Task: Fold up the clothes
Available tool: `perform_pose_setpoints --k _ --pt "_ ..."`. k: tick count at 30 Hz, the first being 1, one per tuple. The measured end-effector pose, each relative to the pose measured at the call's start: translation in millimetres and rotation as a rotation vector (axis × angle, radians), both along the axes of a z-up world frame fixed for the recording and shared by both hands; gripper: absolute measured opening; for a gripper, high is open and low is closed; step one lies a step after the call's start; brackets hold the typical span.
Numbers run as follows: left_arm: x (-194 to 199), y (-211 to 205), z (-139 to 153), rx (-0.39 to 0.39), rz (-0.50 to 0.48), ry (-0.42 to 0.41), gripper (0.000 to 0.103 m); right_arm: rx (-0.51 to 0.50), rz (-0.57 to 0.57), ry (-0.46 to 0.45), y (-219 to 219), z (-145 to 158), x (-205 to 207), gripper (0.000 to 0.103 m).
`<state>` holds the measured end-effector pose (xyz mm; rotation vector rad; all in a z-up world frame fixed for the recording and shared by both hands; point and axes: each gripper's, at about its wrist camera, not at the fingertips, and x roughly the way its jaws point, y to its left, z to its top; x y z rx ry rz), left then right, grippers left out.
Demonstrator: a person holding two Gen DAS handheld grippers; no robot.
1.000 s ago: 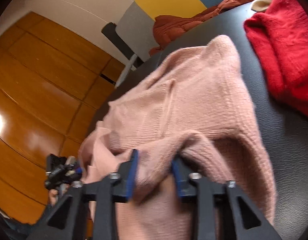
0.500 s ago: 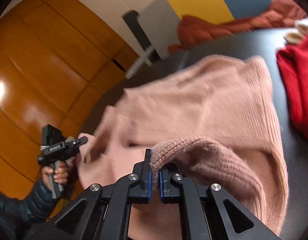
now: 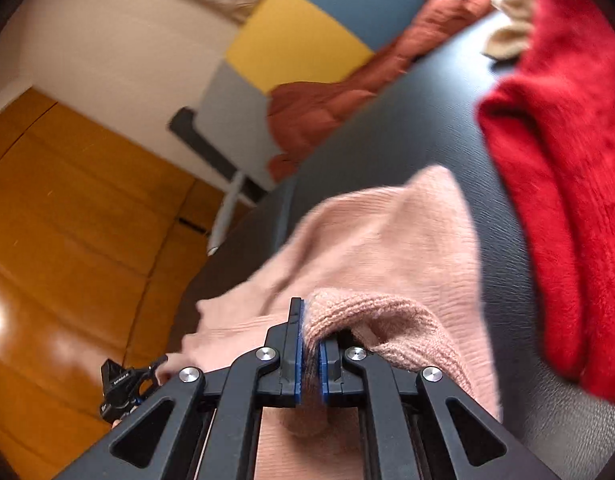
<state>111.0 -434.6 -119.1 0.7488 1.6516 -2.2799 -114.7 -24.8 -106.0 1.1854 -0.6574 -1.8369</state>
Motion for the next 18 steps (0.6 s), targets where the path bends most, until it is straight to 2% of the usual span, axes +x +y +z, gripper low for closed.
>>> perform_pose_setpoints --k 2,3,4,5,7,9,11,13,14,15,18 --pt "0.2 -3.6 -3.9 0.03 0.005 0.012 0.024 -0.017 -0.016 -0.02 2.1 -6.4 -2.3 0.007" --pt "0.0 -2.4 -3.0 0.05 -0.013 0.036 0.026 -0.032 -0.018 -0.031 4.5 -7.9 -3.5 0.01" --pt "-0.2 -1.1 -1.9 0.068 -0.031 0.059 0.029 -0.055 -0.011 -0.046 9.1 -7.9 -5.1 0.017" --pt "0.0 2.2 4.0 0.051 -0.069 0.068 0.03 -0.077 -0.001 -0.056 11.5 -6.6 -5.9 0.023" --pt "-1.3 11.7 14.7 0.004 -0.162 0.068 0.03 -0.115 0.032 -0.055 9.4 0.0 -4.9 0.058" --pt "-4.3 24.1 24.3 -0.055 -0.271 0.053 0.03 -0.138 0.087 -0.053 4.1 8.7 -2.4 0.078" --pt "-15.3 40.7 26.9 -0.078 -0.384 0.058 0.036 -0.161 0.143 -0.051 -1.2 17.4 0.1 0.083" --pt "-26.5 57.2 29.4 -0.1 -0.497 0.063 0.041 -0.169 0.202 -0.066 -10.6 21.7 0.8 0.093" --pt "-36.4 61.5 28.1 -0.104 -0.516 0.058 0.041 -0.167 0.221 -0.076 -15.9 22.2 -0.6 0.094" --pt "-46.3 65.4 26.9 -0.108 -0.534 0.055 0.041 -0.165 0.219 -0.075 -19.2 23.3 -3.6 0.094" --pt "-74.0 55.6 28.6 -0.112 -0.447 0.081 0.041 -0.209 0.167 -0.073 -25.2 26.9 -17.9 0.094"
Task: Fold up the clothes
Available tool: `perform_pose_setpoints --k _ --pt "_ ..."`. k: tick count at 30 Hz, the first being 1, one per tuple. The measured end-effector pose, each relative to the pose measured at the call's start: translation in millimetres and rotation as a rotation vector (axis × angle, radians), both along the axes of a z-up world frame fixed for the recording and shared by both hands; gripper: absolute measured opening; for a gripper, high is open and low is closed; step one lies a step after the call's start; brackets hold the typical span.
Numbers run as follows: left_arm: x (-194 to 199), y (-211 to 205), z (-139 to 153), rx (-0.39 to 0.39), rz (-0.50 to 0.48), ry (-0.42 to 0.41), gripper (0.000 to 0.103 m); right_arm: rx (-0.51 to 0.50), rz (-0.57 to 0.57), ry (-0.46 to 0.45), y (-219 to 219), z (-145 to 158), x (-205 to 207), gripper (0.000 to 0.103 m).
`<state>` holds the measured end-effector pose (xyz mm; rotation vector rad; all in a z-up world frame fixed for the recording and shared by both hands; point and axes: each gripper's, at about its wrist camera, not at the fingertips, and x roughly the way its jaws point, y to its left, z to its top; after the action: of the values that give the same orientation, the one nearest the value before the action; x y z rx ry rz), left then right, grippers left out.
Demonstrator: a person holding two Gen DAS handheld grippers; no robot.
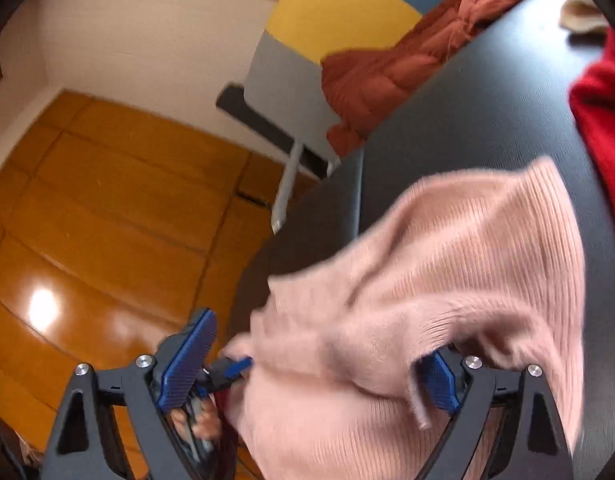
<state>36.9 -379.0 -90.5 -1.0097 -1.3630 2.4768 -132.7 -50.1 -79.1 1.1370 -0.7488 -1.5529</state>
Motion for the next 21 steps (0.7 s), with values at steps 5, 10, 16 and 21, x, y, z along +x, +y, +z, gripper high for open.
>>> perform_pose_setpoints --k 5,10,16,21 --pt "-8.0 -27.9 18.4 -0.02 0.173 0.055 0.043 -0.038 -0.096 0.014 14.9 10.5 -8.7 0.096" --pt "33.6 -40.7 27.8 -0.159 0.276 0.002 0.049 0.072 -0.087 0.081 31.0 10.8 4.4 0.096" --pt "77.7 -48.5 16.3 -0.329 0.346 -0.148 0.058 0.222 -0.11 0.177 43.3 -1.6 24.2 0.095" --pt "74.0 -38.8 22.5 -0.441 0.345 -0.185 0.058 0.321 -0.106 0.255 29.0 1.1 29.7 0.095"
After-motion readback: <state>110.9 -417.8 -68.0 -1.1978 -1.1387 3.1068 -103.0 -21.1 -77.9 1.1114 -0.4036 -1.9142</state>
